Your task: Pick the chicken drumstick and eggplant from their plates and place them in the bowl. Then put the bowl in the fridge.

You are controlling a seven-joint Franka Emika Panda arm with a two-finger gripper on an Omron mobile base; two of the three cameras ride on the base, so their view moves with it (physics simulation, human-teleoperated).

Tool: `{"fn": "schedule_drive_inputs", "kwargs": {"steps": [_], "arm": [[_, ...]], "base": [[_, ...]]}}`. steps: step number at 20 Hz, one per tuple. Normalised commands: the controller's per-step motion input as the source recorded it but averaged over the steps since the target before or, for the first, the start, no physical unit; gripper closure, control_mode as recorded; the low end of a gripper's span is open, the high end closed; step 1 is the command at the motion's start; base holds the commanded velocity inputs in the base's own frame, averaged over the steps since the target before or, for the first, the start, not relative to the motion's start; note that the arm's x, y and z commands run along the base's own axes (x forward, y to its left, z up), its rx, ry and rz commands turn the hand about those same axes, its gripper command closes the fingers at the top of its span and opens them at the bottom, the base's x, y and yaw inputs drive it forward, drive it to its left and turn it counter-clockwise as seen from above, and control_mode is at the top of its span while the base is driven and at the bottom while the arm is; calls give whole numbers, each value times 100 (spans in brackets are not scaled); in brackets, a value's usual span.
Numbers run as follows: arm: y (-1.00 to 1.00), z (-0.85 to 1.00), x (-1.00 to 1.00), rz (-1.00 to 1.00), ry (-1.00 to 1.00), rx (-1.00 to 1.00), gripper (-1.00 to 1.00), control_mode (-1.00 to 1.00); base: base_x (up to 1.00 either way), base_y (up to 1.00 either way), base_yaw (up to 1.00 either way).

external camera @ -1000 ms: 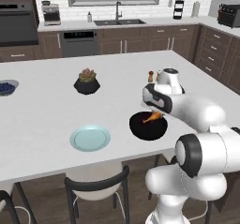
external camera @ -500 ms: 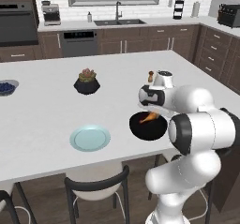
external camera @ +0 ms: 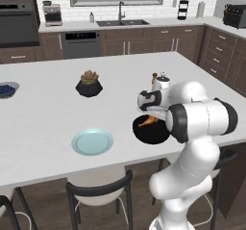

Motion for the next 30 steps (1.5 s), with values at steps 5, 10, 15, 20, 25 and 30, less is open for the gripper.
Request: {"fn": "schedule_drive_inputs", "kwargs": {"steps": [5, 10, 15, 20, 25, 30], "arm": [[2, -5, 11, -1, 0, 0, -100, -100], [-1, 20, -4, 0, 0, 1, -100, -100], [-19, 95, -74, 0, -3, 9, -100, -100], [-61, 29, -82, 0, -1, 3, -100, -100], [-64, -50, -60, 0, 3, 0, -100, -100], [11, -42, 41, 0, -2, -8, -100, -100]], "base": [[0, 0, 0], [0, 0, 0], [0, 0, 0], [0, 0, 0], [0, 0, 0], [0, 0, 0]]}}
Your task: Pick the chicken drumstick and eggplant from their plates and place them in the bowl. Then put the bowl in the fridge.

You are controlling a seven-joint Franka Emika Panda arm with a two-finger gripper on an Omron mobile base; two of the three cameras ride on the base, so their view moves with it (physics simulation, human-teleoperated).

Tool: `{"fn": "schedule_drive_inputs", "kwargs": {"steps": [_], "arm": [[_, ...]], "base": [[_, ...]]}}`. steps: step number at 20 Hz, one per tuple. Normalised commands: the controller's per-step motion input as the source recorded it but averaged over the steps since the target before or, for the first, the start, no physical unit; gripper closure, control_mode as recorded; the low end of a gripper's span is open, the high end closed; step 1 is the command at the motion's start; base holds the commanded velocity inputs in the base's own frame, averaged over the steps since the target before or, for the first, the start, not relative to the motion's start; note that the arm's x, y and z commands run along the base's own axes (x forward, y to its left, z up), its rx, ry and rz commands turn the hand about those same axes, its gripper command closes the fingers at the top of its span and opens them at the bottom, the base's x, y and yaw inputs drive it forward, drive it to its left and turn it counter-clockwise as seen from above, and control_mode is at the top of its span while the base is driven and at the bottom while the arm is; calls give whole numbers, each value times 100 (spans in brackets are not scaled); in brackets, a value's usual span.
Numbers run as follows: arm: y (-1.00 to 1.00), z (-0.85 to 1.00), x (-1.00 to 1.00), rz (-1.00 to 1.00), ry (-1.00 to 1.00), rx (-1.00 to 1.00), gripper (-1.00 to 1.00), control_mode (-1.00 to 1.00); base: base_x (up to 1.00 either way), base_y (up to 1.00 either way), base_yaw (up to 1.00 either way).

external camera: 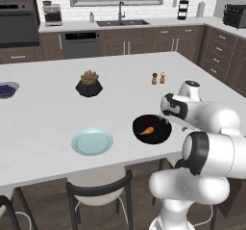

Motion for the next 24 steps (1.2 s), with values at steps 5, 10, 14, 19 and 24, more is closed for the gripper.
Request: {"fn": "schedule_drive_inputs", "kwargs": {"steps": [5, 10, 14, 19, 24], "arm": [[4, -23, 57, 0, -1, -3, -100, -100], [0, -43, 0, 0, 0, 0, -100, -100], [0, -40, 0, 0, 3, 0, -100, -100], [1, -38, 19, 0, 0, 0, 100, -100], [1, -7, 5, 0, 0, 0, 100, -100]], "base": [[0, 0, 0], [0, 0, 0], [0, 0, 0], [0, 0, 0], [0, 0, 0]]}}
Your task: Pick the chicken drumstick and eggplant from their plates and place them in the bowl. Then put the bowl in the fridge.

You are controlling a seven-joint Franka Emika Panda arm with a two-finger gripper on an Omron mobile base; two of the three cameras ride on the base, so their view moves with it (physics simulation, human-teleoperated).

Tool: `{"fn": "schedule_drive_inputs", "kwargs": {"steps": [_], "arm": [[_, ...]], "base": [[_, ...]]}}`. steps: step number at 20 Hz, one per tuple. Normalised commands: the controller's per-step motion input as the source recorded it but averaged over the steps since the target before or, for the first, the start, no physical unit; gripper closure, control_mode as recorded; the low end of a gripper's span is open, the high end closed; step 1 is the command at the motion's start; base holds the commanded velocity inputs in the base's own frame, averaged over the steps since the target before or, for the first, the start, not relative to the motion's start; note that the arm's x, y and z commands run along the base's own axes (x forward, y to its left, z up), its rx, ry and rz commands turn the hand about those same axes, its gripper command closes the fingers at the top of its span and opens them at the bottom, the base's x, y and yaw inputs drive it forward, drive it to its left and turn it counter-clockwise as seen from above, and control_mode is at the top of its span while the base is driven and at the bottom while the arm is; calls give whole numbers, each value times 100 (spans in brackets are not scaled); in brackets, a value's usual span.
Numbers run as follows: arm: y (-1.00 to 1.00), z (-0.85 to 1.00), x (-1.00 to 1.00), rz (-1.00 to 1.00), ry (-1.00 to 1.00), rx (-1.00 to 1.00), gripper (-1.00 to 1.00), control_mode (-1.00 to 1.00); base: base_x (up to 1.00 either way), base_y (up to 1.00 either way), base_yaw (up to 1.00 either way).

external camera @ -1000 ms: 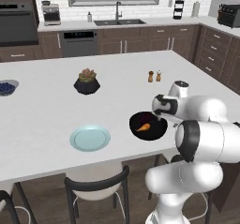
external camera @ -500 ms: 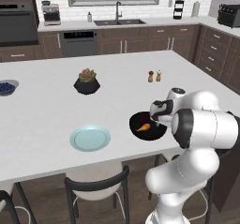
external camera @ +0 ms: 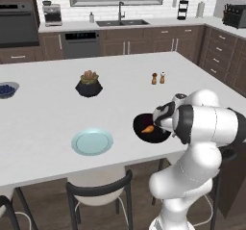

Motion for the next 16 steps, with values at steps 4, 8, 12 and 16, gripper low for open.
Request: {"fn": "schedule_drive_inputs", "kwargs": {"steps": [4, 8, 12, 16], "arm": [[0, 5, -8, 0, -2, 0, 100, -100], [0, 55, -22, 0, -13, 0, 100, -100], [0, 97, -51, 0, -29, 0, 100, -100], [0, 100, -49, -4, -29, 0, 100, -100]], "base": [[0, 0, 0], [0, 0, 0], [0, 0, 0], [0, 0, 0]]}}
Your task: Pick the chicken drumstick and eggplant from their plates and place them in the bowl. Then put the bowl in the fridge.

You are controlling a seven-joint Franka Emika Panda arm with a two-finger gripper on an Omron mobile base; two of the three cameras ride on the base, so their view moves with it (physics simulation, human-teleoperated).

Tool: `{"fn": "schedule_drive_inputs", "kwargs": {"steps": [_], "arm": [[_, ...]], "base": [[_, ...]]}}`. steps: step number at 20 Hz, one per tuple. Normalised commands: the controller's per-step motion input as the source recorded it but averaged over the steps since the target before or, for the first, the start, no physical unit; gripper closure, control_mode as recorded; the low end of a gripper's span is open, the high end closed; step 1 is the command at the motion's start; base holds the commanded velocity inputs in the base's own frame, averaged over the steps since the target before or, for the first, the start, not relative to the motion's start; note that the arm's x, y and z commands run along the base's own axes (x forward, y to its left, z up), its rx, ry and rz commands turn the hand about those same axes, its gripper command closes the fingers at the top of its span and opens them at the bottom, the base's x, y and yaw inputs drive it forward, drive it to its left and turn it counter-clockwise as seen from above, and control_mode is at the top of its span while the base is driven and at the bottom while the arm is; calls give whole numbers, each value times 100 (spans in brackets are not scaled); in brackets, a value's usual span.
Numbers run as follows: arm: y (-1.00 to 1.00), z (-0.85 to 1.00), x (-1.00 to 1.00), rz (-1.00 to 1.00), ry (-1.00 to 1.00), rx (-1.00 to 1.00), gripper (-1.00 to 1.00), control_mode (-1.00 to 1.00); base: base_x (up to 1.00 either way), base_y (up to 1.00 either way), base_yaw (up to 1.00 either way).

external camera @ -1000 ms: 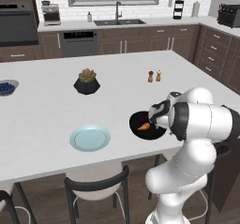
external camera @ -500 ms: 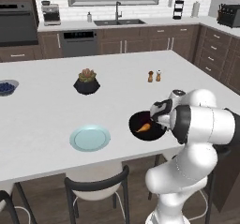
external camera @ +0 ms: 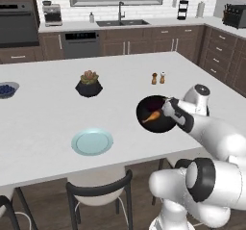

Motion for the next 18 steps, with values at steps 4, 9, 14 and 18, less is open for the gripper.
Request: {"fn": "schedule_drive_inputs", "kwargs": {"steps": [4, 9, 14, 18], "arm": [[0, 100, -44, -7, -11, 0, 100, -100], [1, 100, -39, -4, 3, 7, 100, -100], [1, 90, -38, 0, 23, 19, 100, -100], [0, 16, -27, 0, 10, 22, 100, -100]], "base": [[0, 0, 0], [0, 0, 0], [0, 0, 0], [0, 0, 0]]}}
